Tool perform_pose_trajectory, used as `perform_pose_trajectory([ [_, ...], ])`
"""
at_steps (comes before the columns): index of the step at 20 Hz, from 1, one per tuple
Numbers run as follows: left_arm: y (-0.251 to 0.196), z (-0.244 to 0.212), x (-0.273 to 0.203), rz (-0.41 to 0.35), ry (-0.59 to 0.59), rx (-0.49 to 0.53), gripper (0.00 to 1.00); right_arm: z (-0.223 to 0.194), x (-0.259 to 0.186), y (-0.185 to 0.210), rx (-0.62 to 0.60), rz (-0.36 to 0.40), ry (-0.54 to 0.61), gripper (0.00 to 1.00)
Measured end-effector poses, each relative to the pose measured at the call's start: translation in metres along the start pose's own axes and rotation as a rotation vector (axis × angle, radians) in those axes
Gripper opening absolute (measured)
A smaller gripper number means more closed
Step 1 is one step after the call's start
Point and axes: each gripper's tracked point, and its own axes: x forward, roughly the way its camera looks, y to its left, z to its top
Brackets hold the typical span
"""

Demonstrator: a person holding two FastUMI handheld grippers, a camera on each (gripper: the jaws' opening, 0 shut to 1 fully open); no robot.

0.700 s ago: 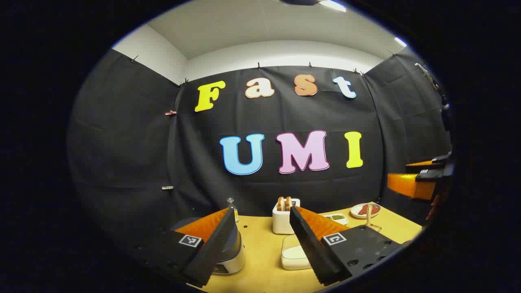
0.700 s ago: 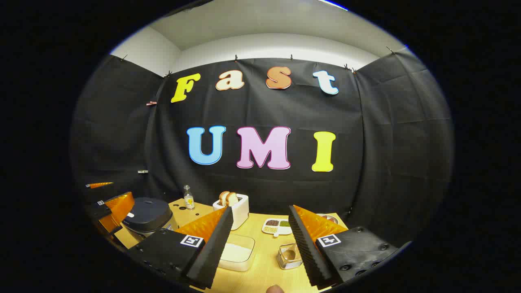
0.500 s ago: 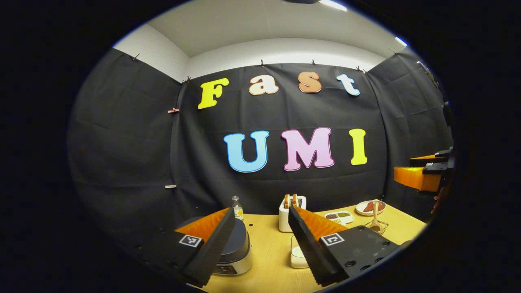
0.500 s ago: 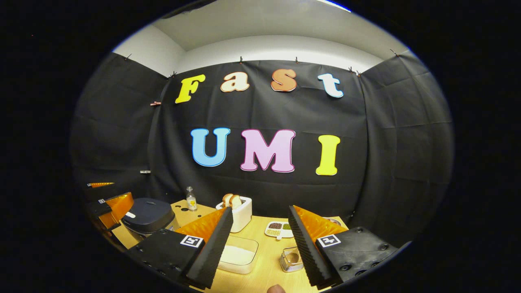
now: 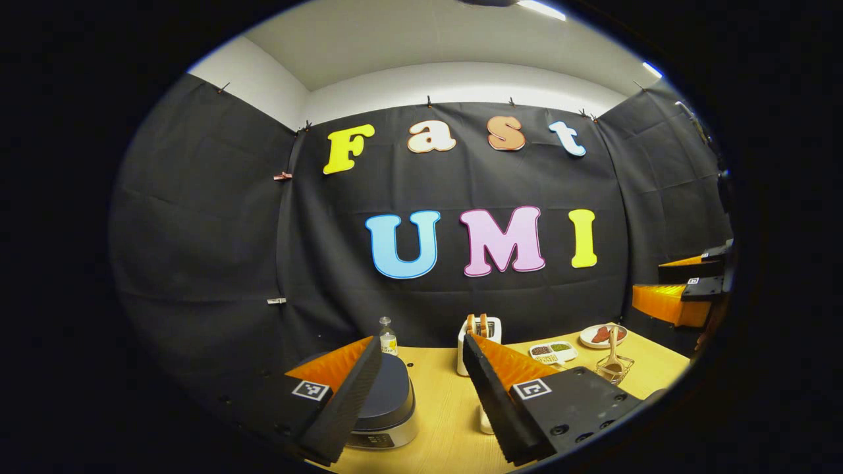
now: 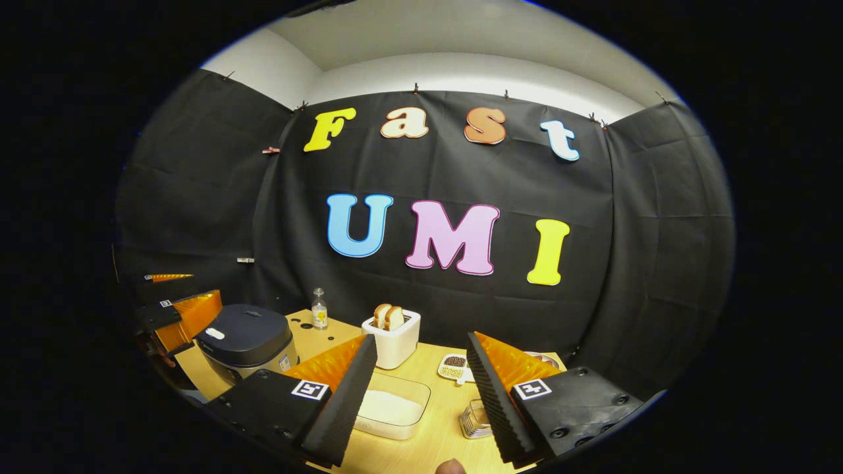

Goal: Close the left gripper, press the button to open the rice cooker; take a wooden spoon from the chopstick holder with the right hand, scoop a spoonful of rice and pour it into the rice cooker, then put the wooden spoon back into the chopstick holder.

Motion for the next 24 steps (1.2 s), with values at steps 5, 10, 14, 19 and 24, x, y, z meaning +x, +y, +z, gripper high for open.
perform_pose_trajectory([
  [5,0.007,-0.010,0.005,0.007,0.019,-0.012,0.84,0.002,0.002,0.002,0.023,-0.007,-0.002,0.87],
  [10,0.034,-0.024,0.019,0.041,0.044,0.016,0.72,0.000,0.007,0.011,0.010,0.005,-0.001,0.86],
  [14,0.059,-0.045,0.033,0.073,0.091,0.029,0.54,-0.002,0.012,0.018,-0.002,0.008,0.006,0.87],
  [19,0.093,-0.093,0.052,0.132,0.232,-0.020,0.10,-0.006,0.020,0.023,-0.014,0.004,0.017,0.86],
  [24,0.118,-0.139,0.060,0.165,0.365,-0.068,0.07,-0.006,0.027,0.027,-0.026,-0.004,0.023,0.87],
])
